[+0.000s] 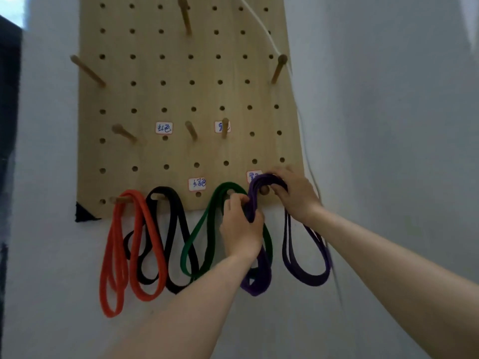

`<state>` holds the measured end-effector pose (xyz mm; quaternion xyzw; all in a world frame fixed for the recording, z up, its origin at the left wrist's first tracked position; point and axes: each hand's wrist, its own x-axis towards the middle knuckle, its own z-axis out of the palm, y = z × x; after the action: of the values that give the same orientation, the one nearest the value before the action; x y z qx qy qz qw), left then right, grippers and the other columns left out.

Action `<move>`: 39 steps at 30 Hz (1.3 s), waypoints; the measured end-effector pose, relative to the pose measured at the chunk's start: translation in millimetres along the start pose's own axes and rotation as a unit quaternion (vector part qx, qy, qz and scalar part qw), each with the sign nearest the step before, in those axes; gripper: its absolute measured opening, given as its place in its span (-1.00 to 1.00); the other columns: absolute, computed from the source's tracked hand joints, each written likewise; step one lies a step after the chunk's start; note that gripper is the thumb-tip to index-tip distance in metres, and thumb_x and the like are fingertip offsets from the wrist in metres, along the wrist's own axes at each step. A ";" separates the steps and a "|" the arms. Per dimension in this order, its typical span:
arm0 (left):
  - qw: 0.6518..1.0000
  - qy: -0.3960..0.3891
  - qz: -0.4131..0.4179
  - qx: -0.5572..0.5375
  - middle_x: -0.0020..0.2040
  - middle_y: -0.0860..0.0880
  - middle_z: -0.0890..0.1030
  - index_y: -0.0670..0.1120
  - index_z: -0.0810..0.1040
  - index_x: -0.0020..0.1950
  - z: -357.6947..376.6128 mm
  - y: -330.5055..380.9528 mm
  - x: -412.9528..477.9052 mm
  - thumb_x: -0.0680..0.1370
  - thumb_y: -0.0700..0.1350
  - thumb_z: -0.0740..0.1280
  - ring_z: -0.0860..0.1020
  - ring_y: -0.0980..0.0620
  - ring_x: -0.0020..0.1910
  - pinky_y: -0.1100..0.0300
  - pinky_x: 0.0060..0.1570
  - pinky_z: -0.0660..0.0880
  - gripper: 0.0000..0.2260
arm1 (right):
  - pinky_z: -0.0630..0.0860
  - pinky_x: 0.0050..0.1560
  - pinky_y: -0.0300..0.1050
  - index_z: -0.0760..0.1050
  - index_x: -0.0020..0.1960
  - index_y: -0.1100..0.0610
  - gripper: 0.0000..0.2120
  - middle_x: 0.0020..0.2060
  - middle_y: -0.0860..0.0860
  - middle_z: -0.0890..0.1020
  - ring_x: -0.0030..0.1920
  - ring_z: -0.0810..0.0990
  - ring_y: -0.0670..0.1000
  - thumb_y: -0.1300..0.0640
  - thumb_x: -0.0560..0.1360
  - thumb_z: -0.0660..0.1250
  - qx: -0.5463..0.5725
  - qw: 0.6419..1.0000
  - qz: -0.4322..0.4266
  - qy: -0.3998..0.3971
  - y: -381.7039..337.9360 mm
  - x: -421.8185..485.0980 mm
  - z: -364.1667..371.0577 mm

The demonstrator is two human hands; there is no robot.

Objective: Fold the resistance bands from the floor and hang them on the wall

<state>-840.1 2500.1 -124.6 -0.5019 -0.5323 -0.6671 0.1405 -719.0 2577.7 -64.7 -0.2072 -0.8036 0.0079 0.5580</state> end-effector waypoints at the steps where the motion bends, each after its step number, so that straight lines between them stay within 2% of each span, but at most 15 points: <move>1: 1.000 -0.001 -0.005 0.000 0.00 0.10 0.49 0.07 0.43 0.06 4.2 -2.4 -0.8 0.56 -0.12 0.41 0.53 0.15 -0.08 0.21 -0.05 0.50 -0.81 | 0.32 0.10 -0.23 0.48 0.35 0.02 -0.67 0.12 -0.04 0.48 0.09 0.47 -0.05 0.22 0.61 0.27 -0.003 1.000 -0.003 -0.009 4.0 0.3 1.5; 3: 1.000 0.004 -0.005 0.014 0.02 0.11 0.49 0.06 0.42 0.07 10.6 -5.2 -2.1 0.55 -0.09 0.42 0.55 0.11 -0.06 0.16 -0.06 0.52 -0.79 | 0.36 0.11 -0.20 0.46 0.38 0.01 -0.65 0.12 -0.05 0.48 0.09 0.48 -0.04 0.22 0.62 0.27 -0.007 1.000 -0.011 -0.022 11.5 -1.4 4.2; 6: 0.996 0.033 0.025 0.083 0.05 0.15 0.53 0.08 0.41 0.16 10.3 -9.9 -3.2 0.54 0.00 0.42 0.59 0.09 -0.01 0.15 -0.13 0.51 -0.74 | 0.45 0.20 -0.13 0.35 0.46 -0.05 -0.56 0.23 -0.06 0.53 0.17 0.50 -0.06 0.14 0.62 0.30 0.001 1.000 -0.010 -0.027 17.6 -10.1 5.0; 9: 0.971 0.044 0.163 0.171 0.21 0.11 0.59 0.10 0.38 0.42 -0.6 -25.8 -5.0 0.52 0.05 0.43 0.58 0.10 0.10 0.14 -0.14 0.58 -0.51 | 0.48 0.23 -0.07 0.23 0.51 -0.15 -0.41 0.31 -0.12 0.51 0.26 0.47 -0.08 0.08 0.56 0.37 -0.042 0.999 -0.024 -0.013 20.9 -29.4 4.3; 11: 0.946 0.023 0.252 0.204 0.37 0.03 0.53 0.04 0.32 0.54 -8.0 -38.8 -8.0 0.55 0.06 0.40 0.56 0.06 0.18 0.14 -0.08 0.61 -0.41 | 0.49 0.24 -0.05 0.18 0.53 -0.17 -0.33 0.34 -0.14 0.46 0.31 0.41 -0.06 0.08 0.53 0.41 -0.093 0.995 -0.046 -0.006 24.7 -45.9 5.4; 13: 0.929 0.015 0.290 0.231 0.43 -0.05 0.47 -0.03 0.30 0.57 -12.3 -46.9 -10.6 0.56 0.04 0.40 0.55 0.00 0.23 0.15 -0.10 0.62 -0.39 | 0.51 0.26 0.00 0.11 0.56 -0.17 -0.24 0.40 -0.13 0.39 0.35 0.39 -0.03 0.09 0.51 0.43 -0.107 0.993 -0.049 -0.012 28.9 -58.7 8.9; 15: 0.917 0.006 0.302 0.260 0.43 -0.10 0.45 -0.09 0.29 0.58 -10.6 -49.6 -10.9 0.55 -0.04 0.43 0.55 -0.04 0.21 0.16 -0.21 0.63 -0.36 | 0.52 0.30 0.03 0.08 0.59 -0.14 -0.21 0.46 -0.13 0.32 0.37 0.41 -0.01 0.15 0.52 0.42 -0.084 0.995 -0.042 -0.019 31.3 -64.9 15.0; 18: 0.914 -0.019 0.292 0.283 0.42 -0.12 0.42 -0.12 0.26 0.59 -2.4 -45.9 -8.1 0.53 -0.15 0.45 0.56 -0.07 0.21 0.14 -0.26 0.64 -0.33 | 0.50 0.33 0.06 0.12 0.60 -0.07 -0.24 0.50 -0.09 0.30 0.38 0.44 0.04 0.27 0.53 0.39 -0.052 0.998 -0.033 0.000 31.3 -61.8 20.3; 22: 0.933 -0.036 0.245 0.263 0.39 -0.11 0.43 -0.13 0.30 0.57 7.2 -40.8 3.8 0.52 -0.18 0.45 0.56 -0.07 0.18 0.12 -0.13 0.63 -0.35 | 0.47 0.36 -0.05 0.21 0.59 0.00 -0.26 0.47 -0.06 0.36 0.38 0.44 0.03 0.32 0.51 0.40 -0.045 0.999 -0.012 0.008 33.6 -43.8 20.8; 26: 0.951 -0.059 0.196 0.232 0.39 -0.05 0.38 -0.06 0.28 0.58 15.4 -35.4 17.9 0.56 -0.10 0.42 0.54 -0.04 0.16 0.09 0.00 0.60 -0.38 | 0.47 0.32 -0.07 0.28 0.55 0.03 -0.27 0.39 0.01 0.45 0.31 0.49 0.07 0.30 0.46 0.46 -0.032 0.998 0.023 -0.042 39.1 -25.6 21.1; 29: 0.953 -0.074 0.190 0.224 0.39 -0.01 0.37 -0.01 0.28 0.58 19.2 -36.7 17.5 0.55 -0.06 0.42 0.53 -0.03 0.16 0.10 -0.02 0.60 -0.37 | 0.52 0.20 -0.09 0.27 0.54 -0.02 -0.23 0.34 0.00 0.51 0.14 0.57 0.04 0.29 0.43 0.50 0.009 0.995 0.054 -0.083 45.9 -23.8 23.9; 32: 0.958 -0.110 0.165 0.209 0.45 0.00 0.30 0.04 0.18 0.62 17.0 -44.6 15.3 0.55 -0.02 0.41 0.51 -0.05 0.23 0.00 0.07 0.61 -0.30 | 0.66 0.07 0.03 0.26 0.50 -0.17 -0.21 0.28 -0.05 0.54 0.03 0.62 -0.03 0.22 0.41 0.53 0.067 0.990 0.070 -0.103 53.8 -31.8 32.4; 35: 0.956 -0.147 0.134 0.215 0.48 0.04 0.25 0.16 0.03 0.63 10.3 -47.5 11.5 0.53 0.11 0.42 0.49 -0.02 0.27 0.02 0.10 0.60 -0.21 | 0.66 0.05 0.05 0.17 0.51 -0.29 -0.18 0.21 -0.07 0.56 0.06 0.61 -0.04 0.10 0.42 0.52 0.064 0.986 0.095 -0.123 55.4 -47.6 36.7; 39: 0.950 -0.168 0.132 0.229 0.43 0.11 0.31 0.21 0.04 0.62 -8.6 -43.2 -4.4 0.54 0.23 0.35 0.50 0.07 0.22 0.13 0.00 0.59 -0.26 | 0.59 0.21 0.05 0.28 0.47 -0.17 -0.35 0.27 -0.08 0.52 0.21 0.54 -0.01 0.04 0.47 0.47 0.048 0.980 0.126 -0.145 48.2 -75.1 43.0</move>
<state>-873.7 2508.2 -152.2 -0.6267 -0.6155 -0.4089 0.2474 -720.2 2605.5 -159.8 -0.2767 -0.8422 0.1466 0.4390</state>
